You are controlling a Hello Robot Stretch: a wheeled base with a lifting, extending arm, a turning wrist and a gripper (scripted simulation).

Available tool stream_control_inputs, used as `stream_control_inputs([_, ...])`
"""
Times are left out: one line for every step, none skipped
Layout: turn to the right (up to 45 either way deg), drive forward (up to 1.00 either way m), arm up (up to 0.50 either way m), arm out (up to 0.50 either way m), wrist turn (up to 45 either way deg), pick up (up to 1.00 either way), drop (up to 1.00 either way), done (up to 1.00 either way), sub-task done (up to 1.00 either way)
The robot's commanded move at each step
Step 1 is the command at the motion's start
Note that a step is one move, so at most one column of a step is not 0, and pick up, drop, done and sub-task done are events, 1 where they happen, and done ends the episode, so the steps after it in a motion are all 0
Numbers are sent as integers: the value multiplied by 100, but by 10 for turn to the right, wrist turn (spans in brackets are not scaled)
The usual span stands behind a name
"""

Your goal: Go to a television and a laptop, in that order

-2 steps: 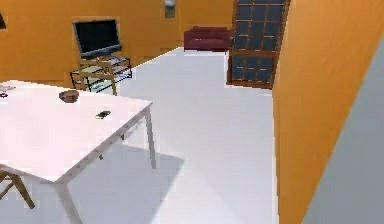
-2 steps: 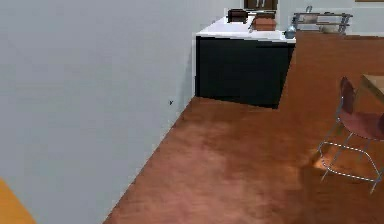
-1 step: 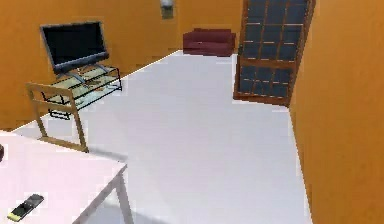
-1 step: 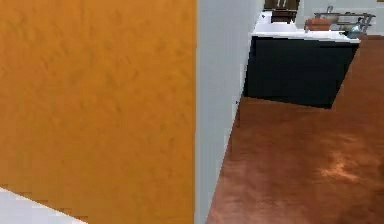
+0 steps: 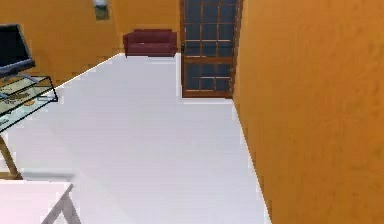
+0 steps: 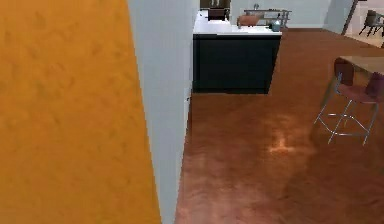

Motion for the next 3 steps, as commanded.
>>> stream_control_inputs([0, 75, 0, 0, 0, 0, 0, 0, 0])
stream_control_inputs([-450, 0, 0, 0, 0, 0, 0, 0, 0])
stream_control_inputs([-60, 0, 0, 0, 0, 0, 0, 0, 0])
